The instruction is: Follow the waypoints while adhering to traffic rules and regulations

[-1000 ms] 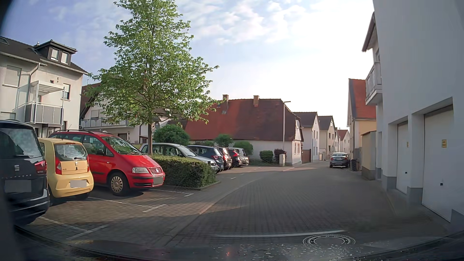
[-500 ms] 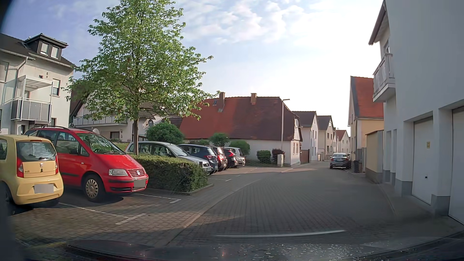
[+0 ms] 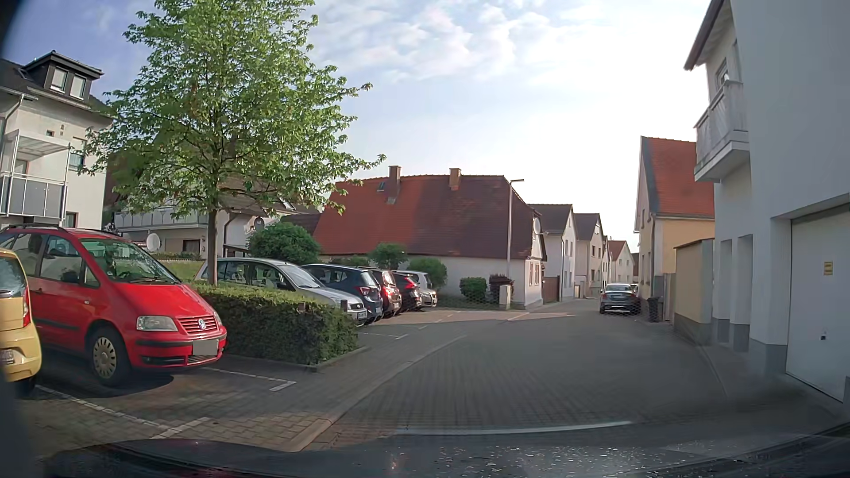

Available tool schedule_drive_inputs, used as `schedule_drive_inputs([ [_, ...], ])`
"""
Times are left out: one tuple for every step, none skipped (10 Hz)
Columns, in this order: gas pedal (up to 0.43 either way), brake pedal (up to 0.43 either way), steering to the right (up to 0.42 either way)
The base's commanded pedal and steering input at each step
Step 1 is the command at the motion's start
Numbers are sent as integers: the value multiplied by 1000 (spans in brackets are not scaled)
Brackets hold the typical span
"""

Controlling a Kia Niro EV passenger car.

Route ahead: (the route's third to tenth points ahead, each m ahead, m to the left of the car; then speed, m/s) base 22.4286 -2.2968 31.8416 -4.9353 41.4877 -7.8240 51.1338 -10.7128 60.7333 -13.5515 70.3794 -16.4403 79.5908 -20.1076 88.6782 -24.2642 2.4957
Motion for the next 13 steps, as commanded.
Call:
schedule_drive_inputs([
  [0, 0, 95],
  [0, 0, 96],
  [0, 0, 99],
  [0, 0, 103],
  [0, 0, 105],
  [0, 0, 106],
  [0, 0, 105],
  [0, 0, 96],
  [0, 0, 78],
  [0, 0, 56],
  [0, 0, 42],
  [0, 0, 24],
  [0, 0, 8],
])
